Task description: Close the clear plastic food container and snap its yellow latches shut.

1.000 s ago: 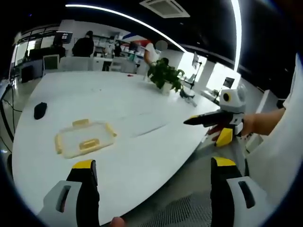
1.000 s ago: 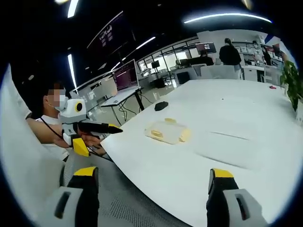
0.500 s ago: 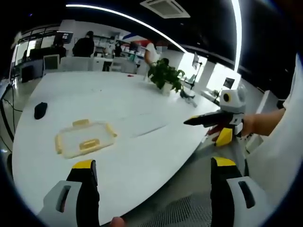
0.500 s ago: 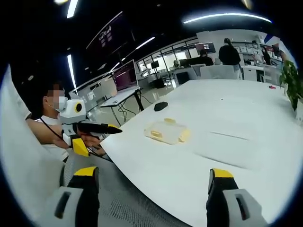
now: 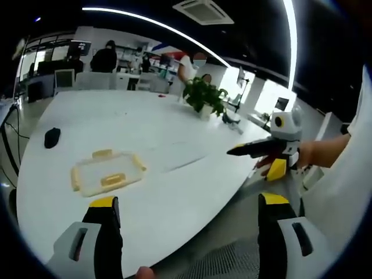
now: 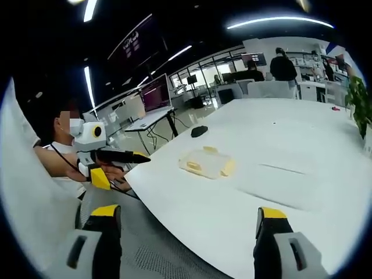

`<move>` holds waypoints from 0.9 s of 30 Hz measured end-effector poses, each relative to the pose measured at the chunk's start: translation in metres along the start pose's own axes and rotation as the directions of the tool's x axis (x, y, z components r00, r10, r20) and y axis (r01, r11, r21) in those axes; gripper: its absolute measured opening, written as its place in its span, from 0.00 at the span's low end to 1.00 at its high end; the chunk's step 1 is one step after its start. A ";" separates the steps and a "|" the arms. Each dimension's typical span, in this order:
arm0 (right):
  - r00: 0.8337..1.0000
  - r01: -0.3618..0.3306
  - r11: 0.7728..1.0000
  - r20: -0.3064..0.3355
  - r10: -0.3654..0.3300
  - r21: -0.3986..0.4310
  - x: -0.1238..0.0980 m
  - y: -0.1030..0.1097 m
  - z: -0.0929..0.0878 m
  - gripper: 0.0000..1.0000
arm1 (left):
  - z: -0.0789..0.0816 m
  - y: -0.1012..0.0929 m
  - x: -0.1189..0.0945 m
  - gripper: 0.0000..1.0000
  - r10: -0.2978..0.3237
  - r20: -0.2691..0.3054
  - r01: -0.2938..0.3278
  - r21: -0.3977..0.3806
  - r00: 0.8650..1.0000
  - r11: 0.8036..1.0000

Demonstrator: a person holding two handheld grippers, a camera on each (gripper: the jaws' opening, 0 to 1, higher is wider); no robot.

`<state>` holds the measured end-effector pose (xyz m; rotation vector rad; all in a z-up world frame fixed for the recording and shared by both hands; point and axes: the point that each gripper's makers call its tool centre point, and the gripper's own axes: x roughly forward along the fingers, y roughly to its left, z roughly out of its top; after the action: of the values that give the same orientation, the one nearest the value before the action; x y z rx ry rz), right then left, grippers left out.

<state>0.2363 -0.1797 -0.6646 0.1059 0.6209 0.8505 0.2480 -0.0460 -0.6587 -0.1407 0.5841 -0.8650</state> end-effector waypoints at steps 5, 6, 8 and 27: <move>1.000 -0.006 1.000 0.011 0.007 -0.021 0.002 0.002 0.007 0.96 | 0.005 0.003 -0.003 0.98 0.002 0.010 -0.002 -0.006 1.000 1.000; 1.000 -0.010 1.000 0.012 0.010 -0.021 0.004 0.002 0.008 0.96 | 0.005 0.005 -0.004 0.98 0.003 0.009 -0.003 0.001 1.000 1.000; 1.000 -0.013 0.999 0.003 0.013 -0.046 0.006 0.003 0.009 0.95 | 0.008 0.008 -0.006 0.98 0.006 0.000 -0.006 0.020 1.000 1.000; 0.998 -0.046 0.982 -0.059 0.036 -0.184 0.035 -0.009 0.038 0.91 | 0.020 0.049 -0.013 0.91 -0.001 -0.081 0.013 0.153 0.997 0.988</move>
<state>0.2806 -0.1538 -0.6529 -0.0740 0.5899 0.9495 0.2850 -0.0066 -0.6537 0.0324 0.5906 -0.9222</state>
